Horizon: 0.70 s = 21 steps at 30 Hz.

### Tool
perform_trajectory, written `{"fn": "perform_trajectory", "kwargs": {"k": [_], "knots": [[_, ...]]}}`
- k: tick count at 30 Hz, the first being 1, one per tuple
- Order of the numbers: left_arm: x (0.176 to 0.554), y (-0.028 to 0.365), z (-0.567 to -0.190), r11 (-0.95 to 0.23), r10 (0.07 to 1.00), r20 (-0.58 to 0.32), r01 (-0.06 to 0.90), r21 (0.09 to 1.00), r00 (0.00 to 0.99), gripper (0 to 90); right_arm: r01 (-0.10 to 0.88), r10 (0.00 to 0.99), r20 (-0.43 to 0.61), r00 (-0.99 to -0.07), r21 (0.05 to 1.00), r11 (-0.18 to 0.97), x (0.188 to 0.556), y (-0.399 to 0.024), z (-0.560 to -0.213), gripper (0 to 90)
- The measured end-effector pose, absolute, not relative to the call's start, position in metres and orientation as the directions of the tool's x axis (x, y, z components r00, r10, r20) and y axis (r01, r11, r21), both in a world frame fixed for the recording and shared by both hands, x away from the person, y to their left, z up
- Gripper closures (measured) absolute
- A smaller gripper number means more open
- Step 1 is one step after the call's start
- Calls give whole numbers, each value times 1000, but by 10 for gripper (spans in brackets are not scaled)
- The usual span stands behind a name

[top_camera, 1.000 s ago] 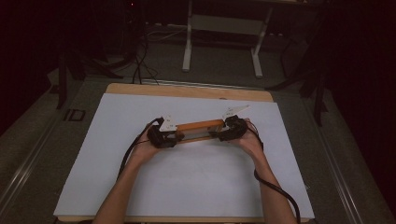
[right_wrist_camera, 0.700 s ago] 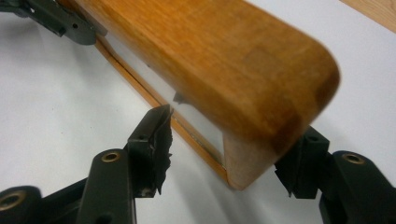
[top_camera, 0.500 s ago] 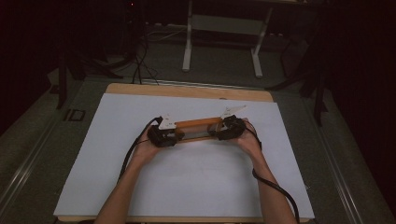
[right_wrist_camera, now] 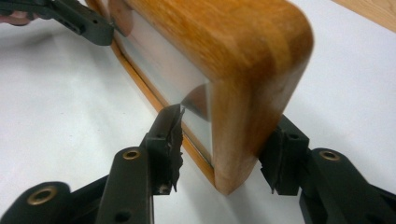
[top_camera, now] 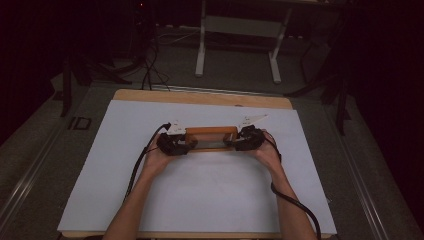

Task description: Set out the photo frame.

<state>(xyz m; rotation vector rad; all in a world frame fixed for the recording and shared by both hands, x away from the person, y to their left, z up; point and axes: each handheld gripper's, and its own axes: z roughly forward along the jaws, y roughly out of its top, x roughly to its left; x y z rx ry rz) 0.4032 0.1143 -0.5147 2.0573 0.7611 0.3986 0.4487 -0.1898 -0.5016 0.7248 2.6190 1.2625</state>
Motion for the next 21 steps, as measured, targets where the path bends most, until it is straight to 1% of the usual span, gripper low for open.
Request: {"fn": "perform_trajectory", "kwargs": {"k": [6, 11, 21], "knots": [[404, 116, -516, -396, 654, -33, 379, 837, 756, 534, 362, 473, 92, -876, 774, 519, 446, -192, -503, 557], [406, 120, -516, -367, 649, -79, 402, 839, 757, 524, 370, 460, 122, -880, 783, 500, 443, -195, -504, 582], [406, 122, -515, -341, 634, -123, 419, 841, 763, 524, 394, 455, 167, -875, 792, 467, 440, -199, -504, 596]]}}
